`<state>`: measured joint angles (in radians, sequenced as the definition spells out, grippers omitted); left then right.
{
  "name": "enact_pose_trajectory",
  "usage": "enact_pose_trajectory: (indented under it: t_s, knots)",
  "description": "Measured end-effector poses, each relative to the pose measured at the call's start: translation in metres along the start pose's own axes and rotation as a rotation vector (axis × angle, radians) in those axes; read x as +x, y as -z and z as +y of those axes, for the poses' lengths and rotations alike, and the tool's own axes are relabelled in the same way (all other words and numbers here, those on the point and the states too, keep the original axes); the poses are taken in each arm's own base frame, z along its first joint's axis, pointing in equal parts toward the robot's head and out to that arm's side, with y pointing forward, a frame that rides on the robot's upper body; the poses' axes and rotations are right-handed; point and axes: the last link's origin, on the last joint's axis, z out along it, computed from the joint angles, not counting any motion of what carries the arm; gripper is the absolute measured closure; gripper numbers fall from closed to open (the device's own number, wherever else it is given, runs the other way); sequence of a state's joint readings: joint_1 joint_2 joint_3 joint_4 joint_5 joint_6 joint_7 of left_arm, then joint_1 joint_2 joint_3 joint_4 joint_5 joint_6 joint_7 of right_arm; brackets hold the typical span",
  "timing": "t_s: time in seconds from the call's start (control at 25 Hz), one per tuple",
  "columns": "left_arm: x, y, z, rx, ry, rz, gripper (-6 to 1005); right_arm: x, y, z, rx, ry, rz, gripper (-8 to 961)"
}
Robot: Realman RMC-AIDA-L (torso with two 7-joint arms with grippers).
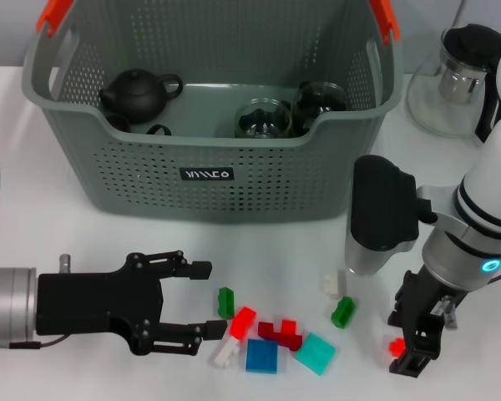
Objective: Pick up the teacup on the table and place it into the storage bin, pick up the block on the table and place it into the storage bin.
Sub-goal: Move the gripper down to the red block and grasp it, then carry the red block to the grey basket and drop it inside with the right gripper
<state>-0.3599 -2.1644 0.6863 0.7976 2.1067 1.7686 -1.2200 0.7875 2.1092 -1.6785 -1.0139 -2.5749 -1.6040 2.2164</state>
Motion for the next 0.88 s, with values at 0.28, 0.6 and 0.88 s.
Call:
enact_pose_trajectory:
  t_s: [0.28,0.6,0.88]
  knots:
    - [0.0004,0.0000,-0.0011,0.007,-0.002,0.002,169,-0.0006,-0.0039,0.0038,-0.005,0.005,0.018,344]
    - [0.0000,0.0003,-0.0024,0.017,-0.001,0.000,169,-0.0010,-0.0019,0.0026,0.003,-0.005,0.012,671]
    - [-0.0008,0.0010,-0.0033,0.027,0.000,-0.001,169,-0.0018,0.0026,-0.0003,0.018,-0.013,-0.005,733]
